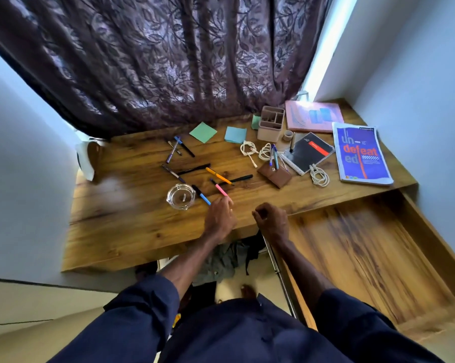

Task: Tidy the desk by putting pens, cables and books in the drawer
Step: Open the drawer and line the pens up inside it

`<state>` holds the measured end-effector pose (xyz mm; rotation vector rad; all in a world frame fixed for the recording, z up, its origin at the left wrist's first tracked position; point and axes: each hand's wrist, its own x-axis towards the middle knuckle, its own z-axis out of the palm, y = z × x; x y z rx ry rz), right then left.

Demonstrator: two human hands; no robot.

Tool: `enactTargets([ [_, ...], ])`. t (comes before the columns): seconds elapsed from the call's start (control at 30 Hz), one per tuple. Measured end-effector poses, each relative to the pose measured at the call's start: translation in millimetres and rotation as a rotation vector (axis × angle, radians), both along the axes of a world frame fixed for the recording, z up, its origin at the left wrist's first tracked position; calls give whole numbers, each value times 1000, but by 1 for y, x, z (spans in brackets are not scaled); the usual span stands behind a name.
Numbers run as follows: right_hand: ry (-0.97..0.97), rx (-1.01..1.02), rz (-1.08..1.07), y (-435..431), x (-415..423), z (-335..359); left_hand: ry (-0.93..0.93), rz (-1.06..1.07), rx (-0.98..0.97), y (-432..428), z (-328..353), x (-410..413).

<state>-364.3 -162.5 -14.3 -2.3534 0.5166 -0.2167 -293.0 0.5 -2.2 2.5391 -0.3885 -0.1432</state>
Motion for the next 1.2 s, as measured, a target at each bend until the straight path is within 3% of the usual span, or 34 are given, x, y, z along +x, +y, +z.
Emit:
enactTargets([
  [0.2,16,33,31,23,24,12,42,170,-25,35,-4,14],
  [0.8,54,109,76,7,118,-1,132,255,46,11,-9,94],
  [1.2,103,148,220,23,145,-8,135,301,22,9,-8,108],
])
